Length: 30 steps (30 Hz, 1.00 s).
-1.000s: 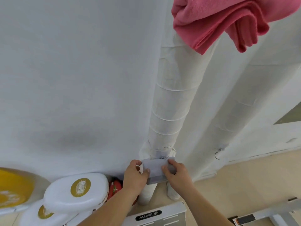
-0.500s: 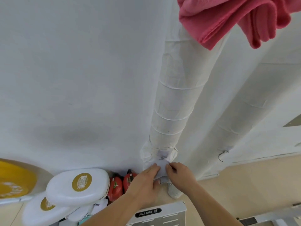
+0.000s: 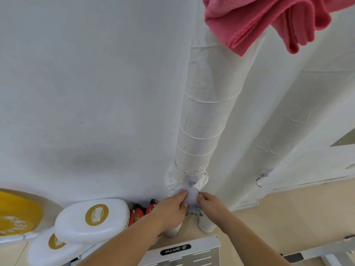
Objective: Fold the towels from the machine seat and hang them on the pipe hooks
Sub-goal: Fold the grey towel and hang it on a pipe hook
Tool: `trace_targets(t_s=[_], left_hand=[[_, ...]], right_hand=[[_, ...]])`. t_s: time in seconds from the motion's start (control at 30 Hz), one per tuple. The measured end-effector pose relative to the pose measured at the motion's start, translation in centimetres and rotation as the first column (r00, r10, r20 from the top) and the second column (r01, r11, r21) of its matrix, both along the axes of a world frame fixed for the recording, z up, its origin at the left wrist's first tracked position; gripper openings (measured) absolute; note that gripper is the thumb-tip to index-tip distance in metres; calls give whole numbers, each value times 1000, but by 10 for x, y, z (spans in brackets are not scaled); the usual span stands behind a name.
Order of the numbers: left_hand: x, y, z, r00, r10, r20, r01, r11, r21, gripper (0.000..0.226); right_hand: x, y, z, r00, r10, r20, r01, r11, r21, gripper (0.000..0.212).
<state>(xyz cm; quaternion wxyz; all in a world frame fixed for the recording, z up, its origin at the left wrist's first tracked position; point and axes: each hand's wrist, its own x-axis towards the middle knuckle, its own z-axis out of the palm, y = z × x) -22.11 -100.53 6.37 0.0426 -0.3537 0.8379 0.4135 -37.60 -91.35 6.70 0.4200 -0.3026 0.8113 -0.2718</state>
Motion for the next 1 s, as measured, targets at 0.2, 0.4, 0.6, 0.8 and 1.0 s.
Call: trace_targets(t_s=[0.2, 0.4, 0.6, 0.8, 1.0], left_hand=[[10, -9, 18, 998, -32, -62, 22, 986, -165, 53], [21, -14, 38, 995, -30, -98, 3, 966, -257, 49], [42, -18, 42, 996, 4, -88, -28, 962, -272, 51], [47, 3, 41, 980, 56, -190, -100, 968, -230, 43], [78, 37, 36, 977, -27, -213, 6, 995, -100, 36]], right_hand=[[-12, 1, 20, 973, 14, -229, -21, 999, -26, 38], [-10, 8, 43, 964, 20, -264, -40, 997, -73, 36], [-10, 16, 51, 954, -55, -294, 3, 985, -173, 23], [15, 37, 58, 928, -161, -337, 73, 963, -258, 26], [64, 92, 59, 932, -299, -207, 239, 932, -271, 18]])
